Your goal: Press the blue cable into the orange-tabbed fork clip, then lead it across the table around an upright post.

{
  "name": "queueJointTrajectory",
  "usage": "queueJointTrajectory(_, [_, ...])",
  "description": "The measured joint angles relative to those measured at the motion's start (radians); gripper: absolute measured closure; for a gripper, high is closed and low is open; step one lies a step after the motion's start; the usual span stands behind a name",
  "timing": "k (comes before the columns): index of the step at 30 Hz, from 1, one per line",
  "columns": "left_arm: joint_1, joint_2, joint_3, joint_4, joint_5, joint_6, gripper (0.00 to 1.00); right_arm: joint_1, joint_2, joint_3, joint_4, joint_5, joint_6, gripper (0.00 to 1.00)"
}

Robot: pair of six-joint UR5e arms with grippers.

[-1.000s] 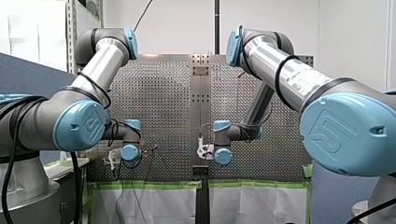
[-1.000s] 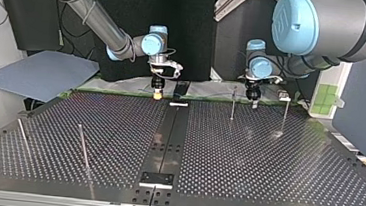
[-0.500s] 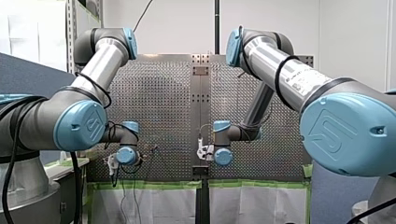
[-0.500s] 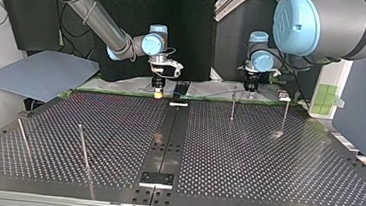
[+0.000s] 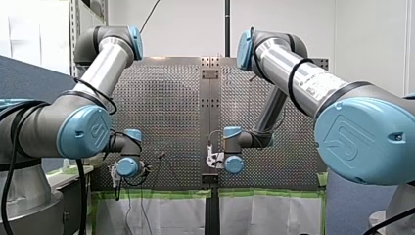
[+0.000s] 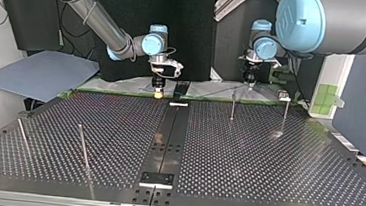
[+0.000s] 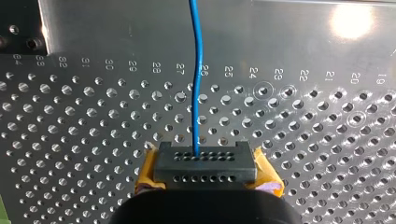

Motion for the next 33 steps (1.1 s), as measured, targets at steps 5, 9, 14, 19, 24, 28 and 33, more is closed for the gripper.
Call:
queueJointTrajectory(5, [0.0, 0.037, -0.042, 0.011, 0.035, -0.024, 0.0, 0.0, 0.0, 0.0, 0.0, -0.001, -0.001, 1.0])
queueJointTrajectory(9, [-0.003, 0.076, -0.079, 0.006, 0.074, -0.039, 0.0, 0.0, 0.0, 0.0, -0.001, -0.001, 0.0, 1.0])
queueJointTrajectory(14, [-0.009, 0.121, -0.102, -0.023, 0.118, -0.042, 0.0, 0.0, 0.0, 0.0, -0.002, -0.001, 0.001, 1.0])
queueJointTrajectory(19, [-0.012, 0.16, -0.117, -0.034, 0.119, -0.032, 0.0, -0.002, 0.0, 0.0, 0.0, -0.002, 0.0, 1.0])
queueJointTrajectory(24, [-0.014, 0.177, -0.121, -0.012, 0.113, -0.01, 0.0, -0.004, 0.0, 0.0, 0.0, -0.003, 0.0, 1.0])
queueJointTrajectory(28, [-0.016, 0.178, -0.121, 0.013, 0.113, 0.006, 0.0, -0.004, 0.001, 0.0, 0.001, -0.003, 0.0, 1.0])
queueJointTrajectory(33, [-0.02, 0.179, -0.121, 0.019, 0.109, 0.016, 0.0, -0.004, 0.0, 0.0, 0.004, -0.003, 0.0, 1.0])
